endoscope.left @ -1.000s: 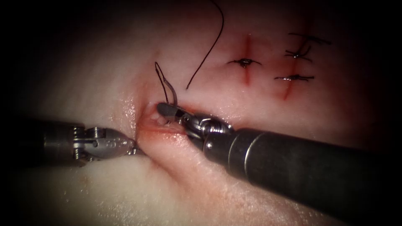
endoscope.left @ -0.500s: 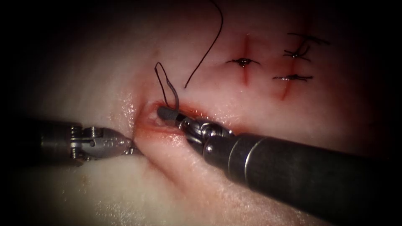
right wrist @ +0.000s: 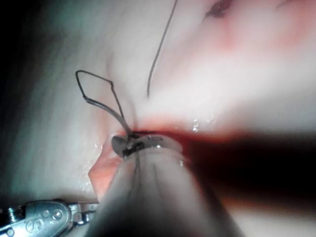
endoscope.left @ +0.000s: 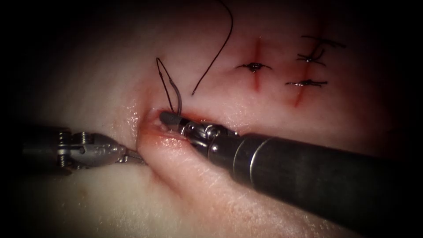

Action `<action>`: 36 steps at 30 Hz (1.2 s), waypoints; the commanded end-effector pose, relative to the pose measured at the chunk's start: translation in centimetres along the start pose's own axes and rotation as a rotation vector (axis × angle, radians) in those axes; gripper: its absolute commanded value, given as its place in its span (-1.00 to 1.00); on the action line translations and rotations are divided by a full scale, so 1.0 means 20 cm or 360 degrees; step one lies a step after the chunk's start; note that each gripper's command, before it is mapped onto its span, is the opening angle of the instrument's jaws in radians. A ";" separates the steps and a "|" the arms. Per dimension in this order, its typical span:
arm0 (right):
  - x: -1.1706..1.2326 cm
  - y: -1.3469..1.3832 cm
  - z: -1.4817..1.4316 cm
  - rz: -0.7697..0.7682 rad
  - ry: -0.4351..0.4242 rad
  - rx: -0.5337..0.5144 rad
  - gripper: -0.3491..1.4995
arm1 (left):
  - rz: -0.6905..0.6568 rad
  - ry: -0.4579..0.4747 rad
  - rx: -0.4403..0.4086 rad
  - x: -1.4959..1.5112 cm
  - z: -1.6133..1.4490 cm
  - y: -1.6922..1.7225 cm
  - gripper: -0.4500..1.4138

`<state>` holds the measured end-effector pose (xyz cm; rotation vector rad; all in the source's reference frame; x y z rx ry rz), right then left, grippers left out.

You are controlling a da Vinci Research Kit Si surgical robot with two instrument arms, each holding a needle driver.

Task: Wound Closure
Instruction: Using the right end-effector pass the needle through the bottom of the incision.

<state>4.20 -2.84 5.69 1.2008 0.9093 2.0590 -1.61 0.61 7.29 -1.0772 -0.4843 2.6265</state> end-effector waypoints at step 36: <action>-0.022 0.004 0.013 0.0226 -0.0313 0.0032 -1.00 | -0.0004 0.0063 0.0123 -0.009 -0.031 -0.002 -1.00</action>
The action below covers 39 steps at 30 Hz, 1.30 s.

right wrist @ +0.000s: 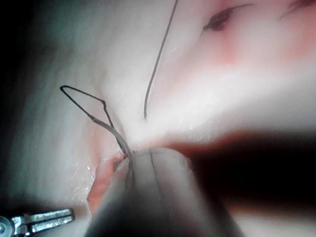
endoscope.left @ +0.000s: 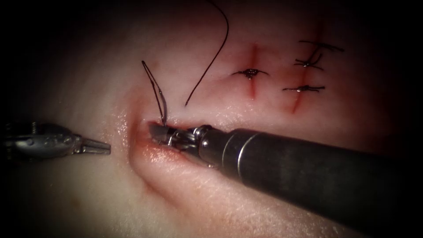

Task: Wound Closure
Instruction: Using the right end-effector pass the needle through the bottom of the incision.

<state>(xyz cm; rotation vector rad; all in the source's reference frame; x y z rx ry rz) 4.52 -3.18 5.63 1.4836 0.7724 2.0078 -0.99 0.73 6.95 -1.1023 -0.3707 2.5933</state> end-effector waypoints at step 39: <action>0.017 -0.020 -0.026 -0.0780 0.0285 0.0161 0.82 | 0.0034 0.0008 0.0018 -0.002 0.021 -0.007 -1.00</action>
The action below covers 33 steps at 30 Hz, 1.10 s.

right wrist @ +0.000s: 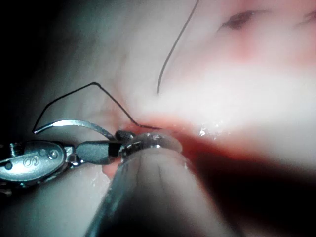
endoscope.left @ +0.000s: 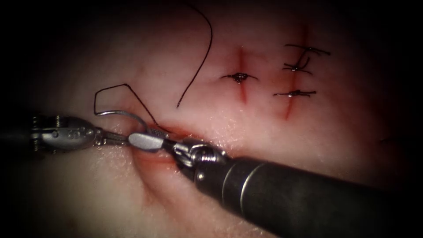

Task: Wound Closure
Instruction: Using the right end-effector pass the needle through the bottom of the incision.

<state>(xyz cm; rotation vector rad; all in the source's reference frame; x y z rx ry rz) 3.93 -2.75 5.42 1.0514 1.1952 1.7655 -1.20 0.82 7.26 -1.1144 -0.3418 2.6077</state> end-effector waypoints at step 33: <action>0.067 -0.001 -0.030 -0.1491 0.0040 -0.0249 0.84 | 0.0003 -0.0011 0.0020 0.004 0.007 0.004 -1.00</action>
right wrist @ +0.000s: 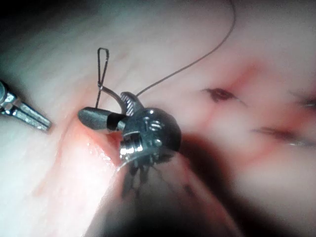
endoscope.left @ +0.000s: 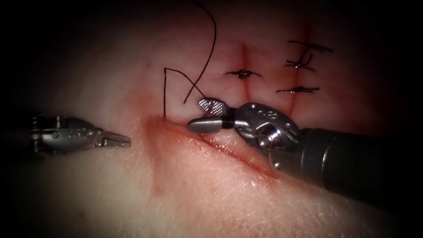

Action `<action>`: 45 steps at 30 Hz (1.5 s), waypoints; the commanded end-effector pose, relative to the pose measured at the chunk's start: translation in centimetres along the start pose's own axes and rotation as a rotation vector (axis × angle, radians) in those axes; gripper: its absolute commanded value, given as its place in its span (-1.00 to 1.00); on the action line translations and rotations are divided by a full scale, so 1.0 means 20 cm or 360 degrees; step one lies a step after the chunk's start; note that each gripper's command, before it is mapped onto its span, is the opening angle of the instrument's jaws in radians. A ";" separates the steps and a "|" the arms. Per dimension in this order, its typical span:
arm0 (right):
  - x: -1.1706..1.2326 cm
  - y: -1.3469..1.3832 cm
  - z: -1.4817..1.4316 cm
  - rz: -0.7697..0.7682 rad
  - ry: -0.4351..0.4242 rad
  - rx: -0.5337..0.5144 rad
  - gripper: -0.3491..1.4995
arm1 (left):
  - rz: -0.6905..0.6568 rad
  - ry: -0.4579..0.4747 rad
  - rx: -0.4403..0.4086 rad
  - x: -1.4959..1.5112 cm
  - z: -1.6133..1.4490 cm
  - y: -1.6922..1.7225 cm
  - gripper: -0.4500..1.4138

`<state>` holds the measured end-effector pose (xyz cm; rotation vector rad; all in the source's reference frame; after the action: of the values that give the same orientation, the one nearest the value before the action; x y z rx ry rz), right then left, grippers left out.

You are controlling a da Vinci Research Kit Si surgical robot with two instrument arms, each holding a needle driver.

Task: Wound Closure
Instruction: Using the right end-effector pass the needle through the bottom of the incision.

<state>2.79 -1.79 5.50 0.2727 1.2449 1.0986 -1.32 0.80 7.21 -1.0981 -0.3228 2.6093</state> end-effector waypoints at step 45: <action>0.002 0.012 0.003 0.0360 -0.0012 -0.0373 0.71 | 0.0016 0.0022 -0.0025 -0.001 0.007 0.003 -1.00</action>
<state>2.63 -1.64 5.64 0.2381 1.0804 1.4256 -1.37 0.76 7.24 -1.1243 -0.3338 2.6115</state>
